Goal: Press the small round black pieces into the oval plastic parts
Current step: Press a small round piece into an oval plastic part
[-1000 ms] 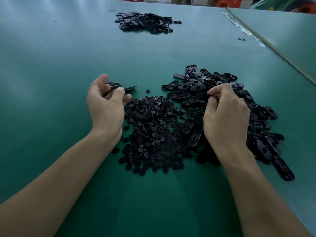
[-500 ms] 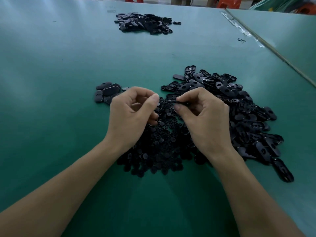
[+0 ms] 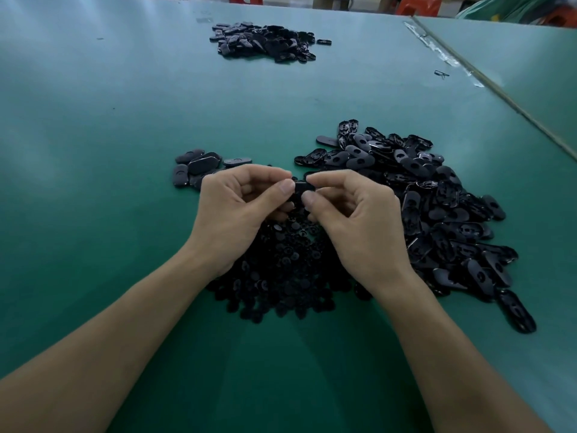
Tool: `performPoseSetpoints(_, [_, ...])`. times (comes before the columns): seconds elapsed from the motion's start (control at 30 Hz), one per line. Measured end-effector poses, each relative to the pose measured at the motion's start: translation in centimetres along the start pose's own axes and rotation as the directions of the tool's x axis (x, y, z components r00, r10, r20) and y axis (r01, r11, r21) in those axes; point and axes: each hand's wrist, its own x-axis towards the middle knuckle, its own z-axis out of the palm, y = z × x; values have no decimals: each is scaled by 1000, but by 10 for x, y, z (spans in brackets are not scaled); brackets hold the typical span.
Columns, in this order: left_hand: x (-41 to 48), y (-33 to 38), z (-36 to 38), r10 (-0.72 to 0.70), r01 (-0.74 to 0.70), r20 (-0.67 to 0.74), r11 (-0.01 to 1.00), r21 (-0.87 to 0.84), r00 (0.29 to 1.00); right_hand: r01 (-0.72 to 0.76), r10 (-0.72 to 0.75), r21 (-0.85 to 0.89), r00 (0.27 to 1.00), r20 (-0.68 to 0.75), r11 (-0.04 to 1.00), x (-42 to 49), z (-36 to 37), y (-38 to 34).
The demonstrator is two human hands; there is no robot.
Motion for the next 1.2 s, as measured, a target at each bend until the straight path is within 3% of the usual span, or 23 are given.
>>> performPoseSetpoints(0.33, [1, -3, -2, 29, -31, 60, 999, 33, 998, -68, 69, 67, 998, -9, 995, 2, -2, -1])
performPoseSetpoints(0.5, [1, -3, -1, 37, -37, 19, 999, 15, 999, 19, -27, -164, 999, -43, 986, 0, -1, -1])
performPoseSetpoints(0.7, [3, -3, -2, 13, -14, -44, 999, -29, 999, 128, -13, -544, 978, 209, 829, -4, -2, 4])
performPoseSetpoints(0.97, [2, -2, -1, 11, -11, -25, 1000, -17, 1000, 146, 8, -595, 969, 248, 791, -2, -5, 1])
performPoseSetpoints(1.2, [3, -3, -1, -1, 1, -34, 1000, -8, 999, 98, 15, -599, 983, 182, 795, -1, -2, 4])
